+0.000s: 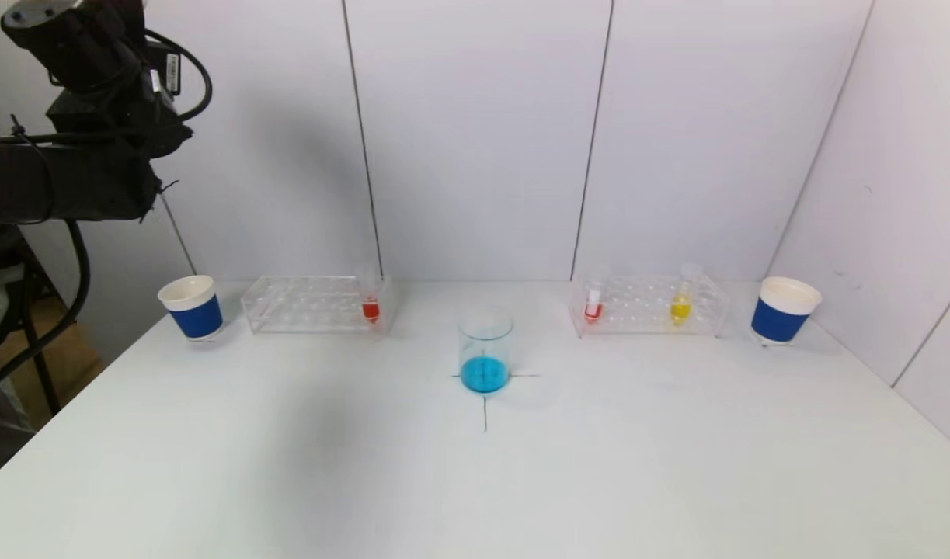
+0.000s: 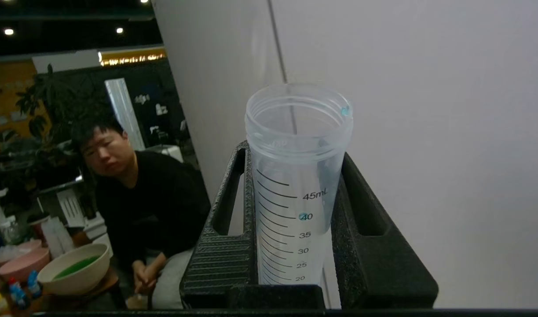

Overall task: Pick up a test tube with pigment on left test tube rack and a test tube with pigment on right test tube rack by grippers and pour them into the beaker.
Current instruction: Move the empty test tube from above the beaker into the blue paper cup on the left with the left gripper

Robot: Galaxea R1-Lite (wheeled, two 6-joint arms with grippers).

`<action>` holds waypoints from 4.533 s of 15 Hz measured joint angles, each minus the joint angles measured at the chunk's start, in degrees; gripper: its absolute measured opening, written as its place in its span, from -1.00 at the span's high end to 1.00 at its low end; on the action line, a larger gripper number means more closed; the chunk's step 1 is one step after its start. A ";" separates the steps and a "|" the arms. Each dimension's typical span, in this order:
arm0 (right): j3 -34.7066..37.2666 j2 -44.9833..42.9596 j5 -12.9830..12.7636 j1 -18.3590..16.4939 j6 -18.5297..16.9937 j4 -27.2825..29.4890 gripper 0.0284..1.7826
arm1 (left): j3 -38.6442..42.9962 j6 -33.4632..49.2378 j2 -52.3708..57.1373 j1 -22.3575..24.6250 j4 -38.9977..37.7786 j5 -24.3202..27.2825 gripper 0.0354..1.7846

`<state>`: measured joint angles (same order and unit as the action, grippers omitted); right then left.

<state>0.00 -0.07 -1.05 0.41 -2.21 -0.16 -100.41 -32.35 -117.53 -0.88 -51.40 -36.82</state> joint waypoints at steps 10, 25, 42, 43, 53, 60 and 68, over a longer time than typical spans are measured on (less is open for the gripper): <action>0.00 0.00 0.00 0.00 0.01 0.00 -0.99 | 8.27 26.01 -0.35 8.09 14.54 6.74 0.49; 0.00 0.00 0.00 0.00 0.01 0.00 -0.99 | 20.65 31.37 -7.69 11.57 4.05 16.24 0.49; 0.00 0.00 0.01 0.00 0.01 0.00 -0.99 | 25.16 30.95 -15.60 13.45 -4.69 19.40 0.49; 0.00 0.00 0.01 0.00 0.04 0.00 -0.99 | 25.16 30.95 -15.85 13.47 -4.75 19.40 0.49; 0.00 0.00 0.00 0.00 0.04 0.00 -0.99 | 25.14 30.82 -16.52 13.43 -4.78 19.19 0.49; 0.00 0.00 0.00 0.00 0.01 0.00 -0.99 | 25.92 29.44 -16.59 13.41 -7.20 19.37 0.26; 0.00 0.00 0.00 0.00 0.01 0.00 -0.99 | 26.14 29.38 -16.59 13.32 -7.31 19.37 -0.91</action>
<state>0.00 -0.07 -1.05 0.41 -2.19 -0.16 -74.28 -2.97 -134.12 12.45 -58.71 -17.44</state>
